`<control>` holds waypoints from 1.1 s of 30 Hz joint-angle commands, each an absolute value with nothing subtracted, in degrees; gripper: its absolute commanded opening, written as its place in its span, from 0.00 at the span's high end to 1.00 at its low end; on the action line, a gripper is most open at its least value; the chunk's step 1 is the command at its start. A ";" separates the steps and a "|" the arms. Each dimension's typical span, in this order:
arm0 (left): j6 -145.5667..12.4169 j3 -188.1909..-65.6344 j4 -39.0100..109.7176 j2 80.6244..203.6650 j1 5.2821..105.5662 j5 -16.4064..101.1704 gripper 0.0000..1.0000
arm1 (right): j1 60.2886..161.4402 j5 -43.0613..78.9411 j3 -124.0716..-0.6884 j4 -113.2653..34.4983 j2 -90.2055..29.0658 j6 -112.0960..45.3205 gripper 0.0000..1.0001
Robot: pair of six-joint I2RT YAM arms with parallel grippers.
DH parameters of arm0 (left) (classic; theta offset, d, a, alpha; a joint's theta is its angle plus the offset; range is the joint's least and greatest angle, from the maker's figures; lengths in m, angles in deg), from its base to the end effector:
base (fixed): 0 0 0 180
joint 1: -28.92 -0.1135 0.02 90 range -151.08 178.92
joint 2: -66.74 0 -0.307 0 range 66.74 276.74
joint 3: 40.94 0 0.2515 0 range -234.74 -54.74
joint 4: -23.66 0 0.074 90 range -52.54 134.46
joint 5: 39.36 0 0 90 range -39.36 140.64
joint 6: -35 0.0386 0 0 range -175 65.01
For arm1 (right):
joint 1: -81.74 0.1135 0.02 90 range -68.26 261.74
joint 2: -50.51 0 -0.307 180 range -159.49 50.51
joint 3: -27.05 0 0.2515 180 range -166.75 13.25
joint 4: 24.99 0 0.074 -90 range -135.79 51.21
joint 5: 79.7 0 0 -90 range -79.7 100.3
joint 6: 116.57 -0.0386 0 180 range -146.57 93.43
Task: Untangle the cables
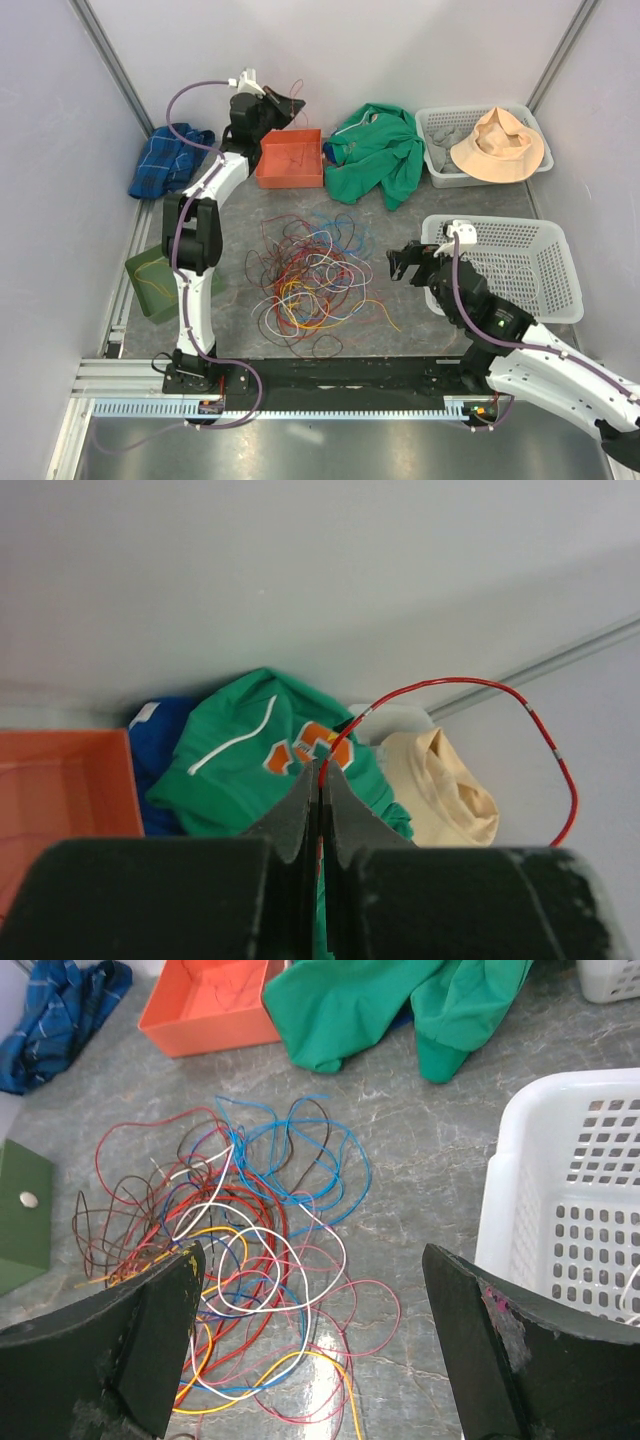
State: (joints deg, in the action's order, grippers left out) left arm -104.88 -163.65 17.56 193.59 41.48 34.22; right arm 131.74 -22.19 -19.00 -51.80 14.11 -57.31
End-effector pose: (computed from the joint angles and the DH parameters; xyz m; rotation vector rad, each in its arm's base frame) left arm 0.5500 -0.1337 0.3448 -0.2897 1.6153 -1.0708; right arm 0.0947 0.0806 0.3064 0.0807 1.8453 0.4621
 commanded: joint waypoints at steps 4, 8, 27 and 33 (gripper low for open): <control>-104.83 -158.37 15.13 190.24 38.33 41.84 0.98 | 131.75 -23.98 -18.74 -54.61 17.46 -59.27 0.02; -98.86 -157.49 18.91 188.21 37.98 48.96 0.98 | 131.75 -24.07 -18.65 -54.78 17.20 -59.44 0.02; -78.56 -162.67 27.18 191.62 39.91 64.18 0.98 | 131.75 -24.33 -17.95 -53.38 13.95 -59.71 0.02; -65.92 -167.06 28.31 196.11 44.21 69.00 0.98 | 131.75 -24.42 -17.33 -53.29 14.48 -59.45 0.02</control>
State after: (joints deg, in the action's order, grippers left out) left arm -78.07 -162.16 28.44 193.39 40.78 63.94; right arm 131.74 -23.20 -17.79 -54.73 13.98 -59.39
